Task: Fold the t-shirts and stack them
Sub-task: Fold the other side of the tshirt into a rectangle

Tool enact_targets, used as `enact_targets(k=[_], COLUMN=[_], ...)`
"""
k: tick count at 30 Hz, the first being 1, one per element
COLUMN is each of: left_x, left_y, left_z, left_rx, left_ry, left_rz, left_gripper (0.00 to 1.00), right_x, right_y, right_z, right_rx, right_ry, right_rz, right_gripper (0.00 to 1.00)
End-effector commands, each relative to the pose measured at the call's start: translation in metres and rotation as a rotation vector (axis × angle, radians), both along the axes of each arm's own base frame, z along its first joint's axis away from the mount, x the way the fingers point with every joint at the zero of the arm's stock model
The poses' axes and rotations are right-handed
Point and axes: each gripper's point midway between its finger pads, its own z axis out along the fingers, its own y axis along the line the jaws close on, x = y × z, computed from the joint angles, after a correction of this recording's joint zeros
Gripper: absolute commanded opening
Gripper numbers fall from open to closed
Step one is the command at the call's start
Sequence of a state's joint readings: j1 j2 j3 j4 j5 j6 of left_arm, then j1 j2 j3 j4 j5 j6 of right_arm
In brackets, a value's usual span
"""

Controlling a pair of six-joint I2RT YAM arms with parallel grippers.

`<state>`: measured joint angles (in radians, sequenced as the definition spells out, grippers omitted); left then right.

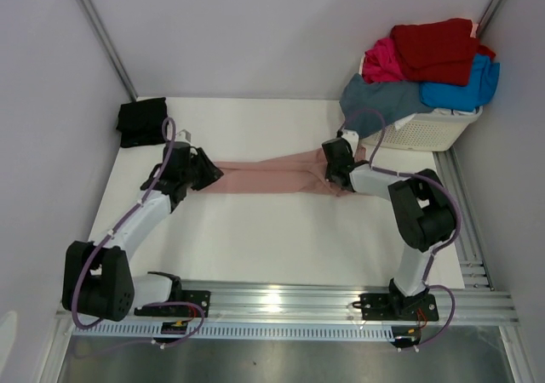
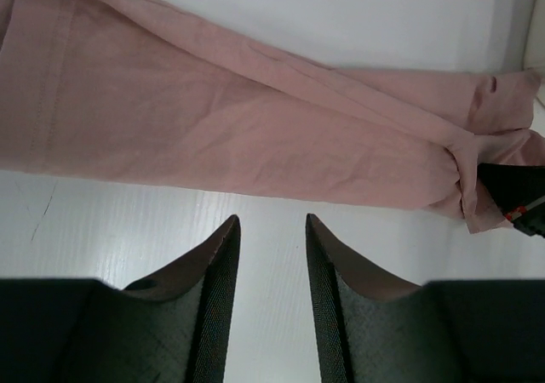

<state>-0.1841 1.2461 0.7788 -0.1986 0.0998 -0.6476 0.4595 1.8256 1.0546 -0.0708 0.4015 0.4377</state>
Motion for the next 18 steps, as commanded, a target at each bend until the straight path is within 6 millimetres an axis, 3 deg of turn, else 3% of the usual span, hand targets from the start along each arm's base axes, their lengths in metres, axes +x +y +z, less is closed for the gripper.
enact_targets(k=[1,5,9,16,18], left_x=[-0.002,-0.003,-0.005,-0.008,-0.009], left_y=[-0.006,-0.008,-0.009,-0.005,-0.002], left_z=[-0.007,-0.014,-0.023,-0.034,-0.038], left_rx=[-0.006,0.009,0.022,0.065,0.082], left_ry=[0.023,0.052,0.077,0.125,0.142], left_rz=[-0.011,-0.021,-0.025,-0.013,-0.003], left_gripper=[0.40,0.40,0.40,0.39,0.39], right_x=[0.017,0.037,0.057,0.061,0.062], right_y=[0.015,0.024,0.037,0.037,0.038], right_z=[-0.005,-0.012,-0.004,0.001,0.019], right_rx=[0.025,0.023,0.009,-0.026,-0.024], right_ry=[-0.008,-0.019,-0.064,-0.079,-0.132], right_rz=[-0.001,0.015,0.050,0.060,0.064], right_gripper=[0.00,0.00,0.04,0.14,0.18])
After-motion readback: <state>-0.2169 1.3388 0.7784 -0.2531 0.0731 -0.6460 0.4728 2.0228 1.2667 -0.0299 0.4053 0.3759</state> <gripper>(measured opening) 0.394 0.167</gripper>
